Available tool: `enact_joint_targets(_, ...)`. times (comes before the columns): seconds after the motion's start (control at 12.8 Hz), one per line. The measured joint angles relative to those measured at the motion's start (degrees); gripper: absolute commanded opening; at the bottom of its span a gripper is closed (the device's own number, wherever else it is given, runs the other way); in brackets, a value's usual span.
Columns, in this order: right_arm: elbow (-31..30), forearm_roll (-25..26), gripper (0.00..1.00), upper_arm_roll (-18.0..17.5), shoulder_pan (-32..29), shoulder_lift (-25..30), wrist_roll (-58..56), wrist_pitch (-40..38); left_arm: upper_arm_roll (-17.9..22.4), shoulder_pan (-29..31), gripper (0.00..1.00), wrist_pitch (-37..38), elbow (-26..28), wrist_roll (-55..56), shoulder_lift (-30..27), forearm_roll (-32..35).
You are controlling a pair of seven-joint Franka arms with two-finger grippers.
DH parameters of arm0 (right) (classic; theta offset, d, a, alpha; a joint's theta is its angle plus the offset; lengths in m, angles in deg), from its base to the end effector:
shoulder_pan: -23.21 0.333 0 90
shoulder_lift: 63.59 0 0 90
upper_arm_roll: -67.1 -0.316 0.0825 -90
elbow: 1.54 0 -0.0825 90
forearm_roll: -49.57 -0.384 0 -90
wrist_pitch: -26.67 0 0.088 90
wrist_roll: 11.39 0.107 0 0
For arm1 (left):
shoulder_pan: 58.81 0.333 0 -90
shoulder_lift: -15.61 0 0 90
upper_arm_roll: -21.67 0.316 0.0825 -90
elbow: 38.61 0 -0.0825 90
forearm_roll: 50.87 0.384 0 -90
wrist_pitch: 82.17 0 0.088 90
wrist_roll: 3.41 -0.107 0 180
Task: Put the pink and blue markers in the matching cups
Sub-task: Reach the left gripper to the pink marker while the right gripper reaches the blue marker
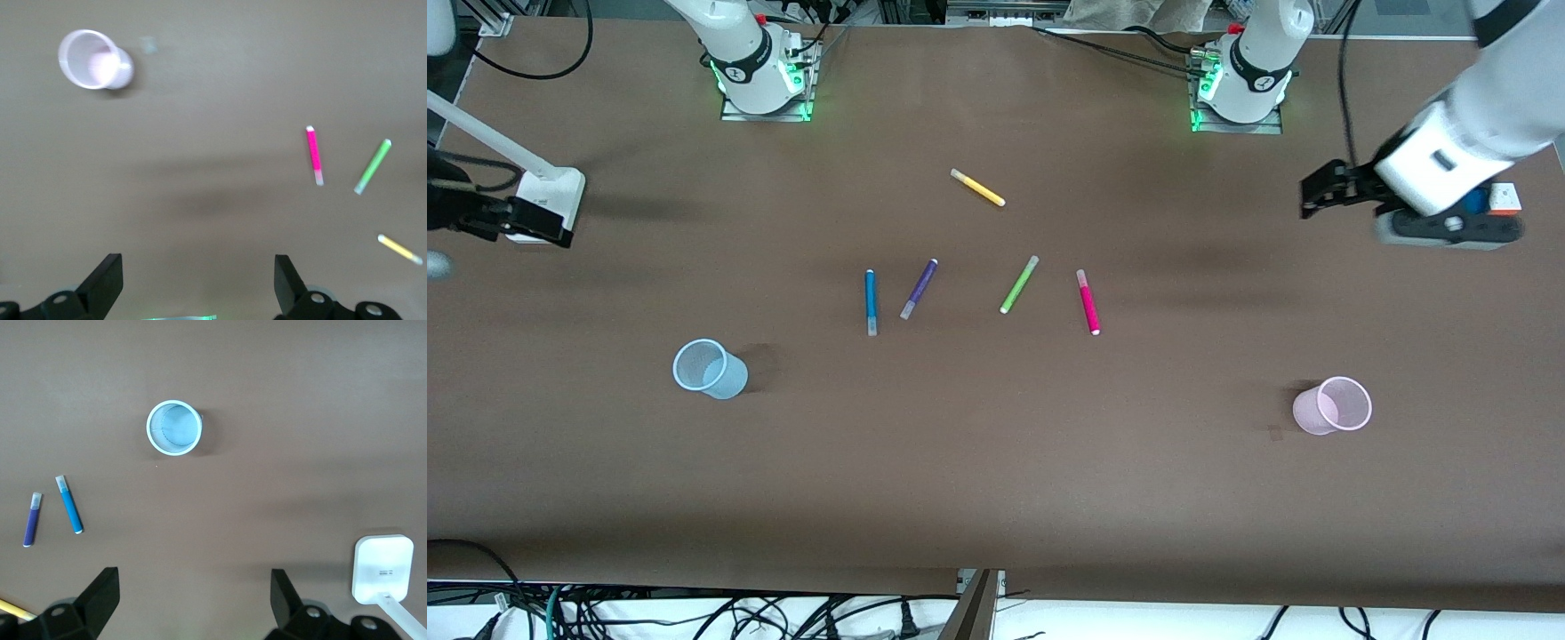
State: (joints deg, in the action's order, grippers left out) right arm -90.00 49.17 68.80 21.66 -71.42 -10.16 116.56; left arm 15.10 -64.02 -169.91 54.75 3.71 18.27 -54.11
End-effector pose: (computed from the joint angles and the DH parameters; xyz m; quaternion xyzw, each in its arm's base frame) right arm 0.5902 -0.0317 0.5586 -0.9977 0.0392 0.0558 0.0024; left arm 0.5464 -0.1190 0.5684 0.9961 -0.0397 -0.0761 0.0187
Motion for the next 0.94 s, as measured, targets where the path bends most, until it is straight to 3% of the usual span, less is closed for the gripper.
enact_joint_targets(0.39, 0.0, -0.1, 1.0, -0.4, 3.3, -8.2, 0.0, 3.2, -9.4, -0.3, 1.0, -3.7, 1.1, 3.5, 6.5, -0.1)
enact_joint_targets(0.94, 0.0, -0.1, 1.0, -0.6, 10.8, -16.3, 0.4, 13.5, -22.1, -1.5, 1.0, -31.6, 19.6, 20.7, 8.4, -0.1)
